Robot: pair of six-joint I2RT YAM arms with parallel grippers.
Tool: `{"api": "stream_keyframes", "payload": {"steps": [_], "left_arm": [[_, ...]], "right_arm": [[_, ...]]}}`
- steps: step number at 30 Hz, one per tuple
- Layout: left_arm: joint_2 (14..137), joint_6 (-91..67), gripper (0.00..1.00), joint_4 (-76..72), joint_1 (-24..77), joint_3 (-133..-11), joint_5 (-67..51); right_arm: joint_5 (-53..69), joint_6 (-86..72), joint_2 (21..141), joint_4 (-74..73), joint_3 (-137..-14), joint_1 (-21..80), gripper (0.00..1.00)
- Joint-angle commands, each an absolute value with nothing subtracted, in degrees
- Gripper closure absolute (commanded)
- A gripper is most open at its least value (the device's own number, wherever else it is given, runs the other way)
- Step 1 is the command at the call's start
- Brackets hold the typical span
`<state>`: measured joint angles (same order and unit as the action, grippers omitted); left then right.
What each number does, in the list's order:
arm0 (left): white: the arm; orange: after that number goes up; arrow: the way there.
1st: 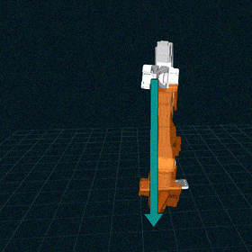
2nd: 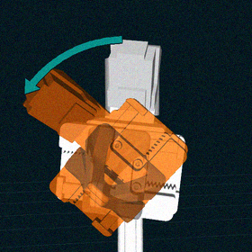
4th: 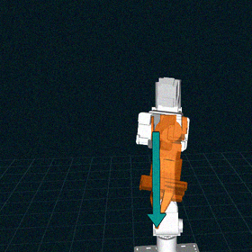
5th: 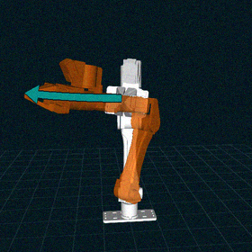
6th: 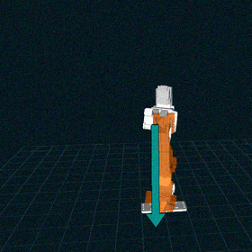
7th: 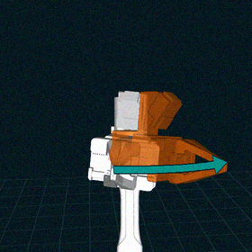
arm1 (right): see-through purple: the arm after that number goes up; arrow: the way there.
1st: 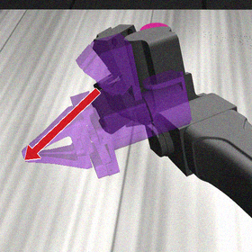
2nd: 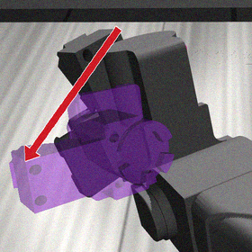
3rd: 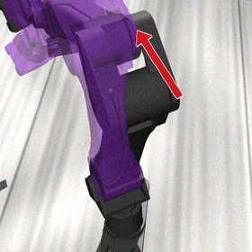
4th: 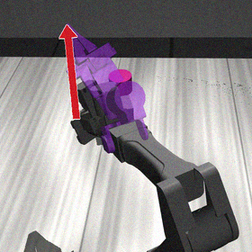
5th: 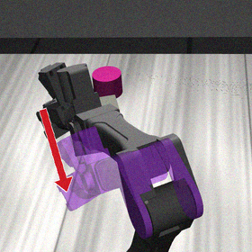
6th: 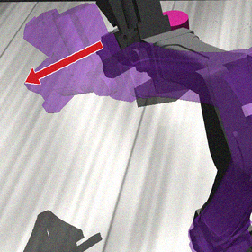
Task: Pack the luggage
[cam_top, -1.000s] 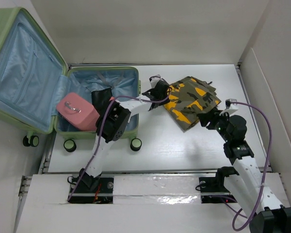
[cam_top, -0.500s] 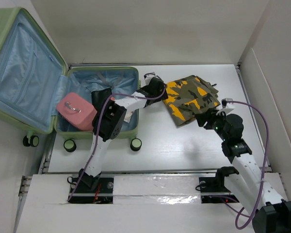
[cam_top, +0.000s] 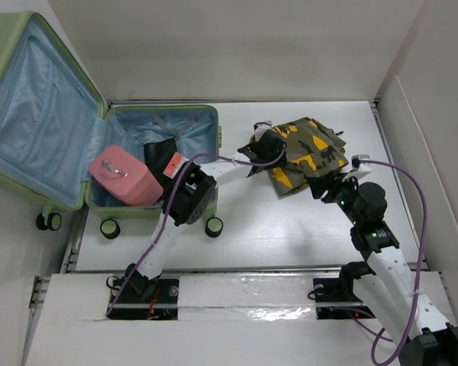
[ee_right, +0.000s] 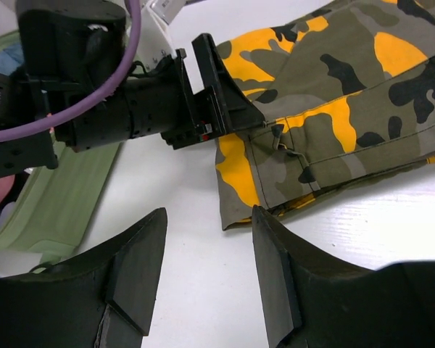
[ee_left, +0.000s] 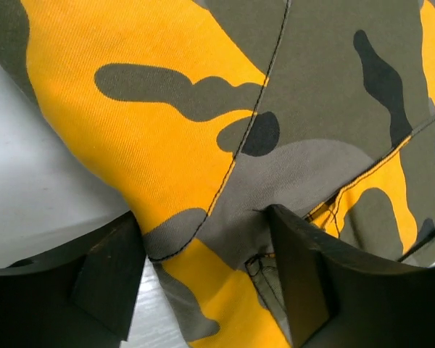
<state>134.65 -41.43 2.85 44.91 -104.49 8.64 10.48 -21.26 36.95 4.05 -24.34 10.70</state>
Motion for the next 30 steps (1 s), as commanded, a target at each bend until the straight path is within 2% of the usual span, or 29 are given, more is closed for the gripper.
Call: {"api": "stream_keyframes", "payload": {"steps": [1, 3, 4, 5, 7, 14, 21, 24, 26, 30], "left_arm": [[137.4, -42.3, 0.4, 5.5, 45.0, -107.0, 11.8], [137.9, -41.3, 0.52, 4.1, 45.0, -108.1, 11.1], [137.9, -40.4, 0.71, 3.5, 45.0, -109.3, 10.9], [137.9, -38.1, 0.83, 3.1, 45.0, -110.0, 10.6], [136.5, -34.0, 1.0, 2.8, 45.0, -112.7, 9.8], [125.7, -24.1, 1.0, 6.4, 42.1, -116.9, 8.3], [103.6, -18.5, 1.0, 11.9, 34.9, -110.3, 8.4], [94.3, -18.8, 1.0, 12.7, 27.1, -101.8, 9.6], [87.5, -21.1, 1.0, 11.4, 21.5, -91.7, 8.2], [79.6, -25.9, 1.0, 5.8, 3.2, -70.2, -3.1]], "right_arm": [[10.1, -21.5, 35.4, 5.1, -27.3, 11.8, 0.44], [10.7, -21.8, 35.1, 5.1, -27.9, 11.8, 0.44], [11.0, -21.8, 35.0, 5.1, -28.2, 11.8, 0.44], [11.2, -22.0, 34.8, 5.0, -28.4, 11.8, 0.44], [11.4, -21.4, 34.2, 3.6, -29.6, 12.3, 0.44], [9.8, -20.7, 30.9, 2.4, -29.7, 12.3, 0.44], [10.7, -21.4, 29.7, 3.5, -27.6, 12.3, 0.44], [11.8, -21.4, 28.7, 3.4, -27.2, 12.3, 0.44], [11.9, -21.7, 28.0, 3.6, -26.8, 12.3, 0.43], [11.4, -21.8, 26.3, 3.6, -26.3, 12.3, 0.43]]}}
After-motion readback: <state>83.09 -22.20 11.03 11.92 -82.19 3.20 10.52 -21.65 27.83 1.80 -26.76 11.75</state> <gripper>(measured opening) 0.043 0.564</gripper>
